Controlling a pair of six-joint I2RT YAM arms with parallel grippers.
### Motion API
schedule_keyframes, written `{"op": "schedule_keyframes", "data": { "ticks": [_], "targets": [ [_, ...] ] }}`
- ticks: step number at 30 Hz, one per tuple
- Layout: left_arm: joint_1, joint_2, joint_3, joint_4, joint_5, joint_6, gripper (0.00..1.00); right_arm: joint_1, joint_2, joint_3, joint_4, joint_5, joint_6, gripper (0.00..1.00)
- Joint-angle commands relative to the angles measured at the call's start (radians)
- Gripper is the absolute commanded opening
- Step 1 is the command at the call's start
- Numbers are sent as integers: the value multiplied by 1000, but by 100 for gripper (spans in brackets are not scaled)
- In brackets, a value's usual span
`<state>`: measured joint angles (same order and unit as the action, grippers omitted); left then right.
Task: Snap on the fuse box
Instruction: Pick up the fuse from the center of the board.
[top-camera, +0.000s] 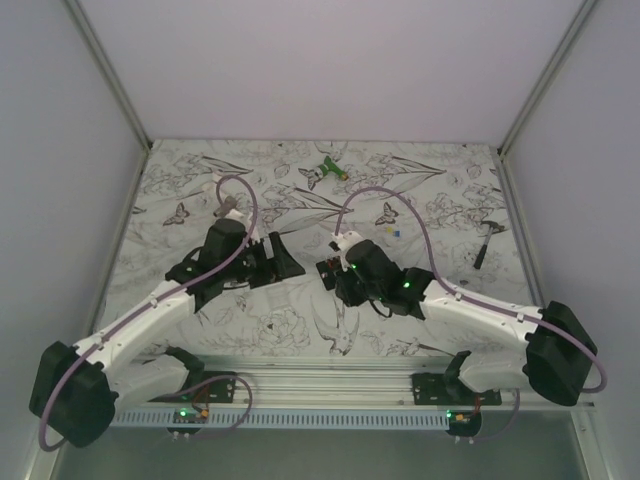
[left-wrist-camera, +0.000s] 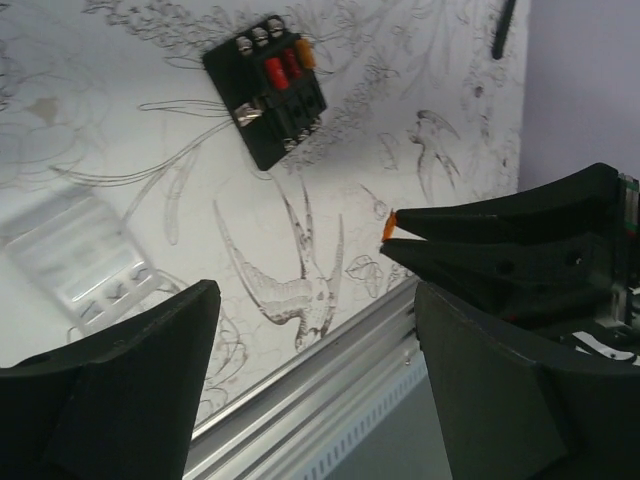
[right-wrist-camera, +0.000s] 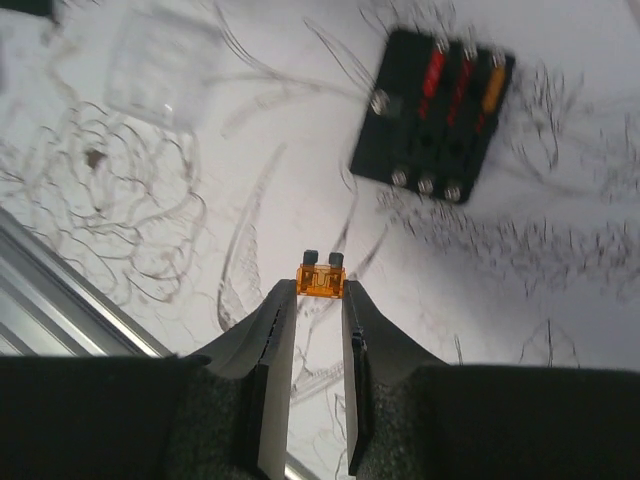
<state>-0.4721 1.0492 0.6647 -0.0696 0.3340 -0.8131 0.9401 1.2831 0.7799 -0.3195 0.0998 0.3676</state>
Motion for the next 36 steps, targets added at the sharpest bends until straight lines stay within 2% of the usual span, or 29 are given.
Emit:
{"op": "schedule_keyframes", "data": {
  "ticks": [1, 8, 12, 19, 36],
  "targets": [
    [-19, 27, 44, 82, 104, -49, 79, 9, -27, 43, 160, -78, -124, 19],
    [-72, 57, 66, 115, 93, -77, 63, 9, -38, 51, 279, -127, -176, 19],
    [-90, 88, 75, 128, 81, -90, 48, 9, -52, 38, 325, -150, -184, 19],
    [-106, 136, 94, 161, 84, -110, 29, 9, -54, 24, 343, -170, -183, 20],
    [-120, 149, 97, 197, 77, -141, 20, 9, -40, 3, 396, -213, -179, 19]
  ]
}}
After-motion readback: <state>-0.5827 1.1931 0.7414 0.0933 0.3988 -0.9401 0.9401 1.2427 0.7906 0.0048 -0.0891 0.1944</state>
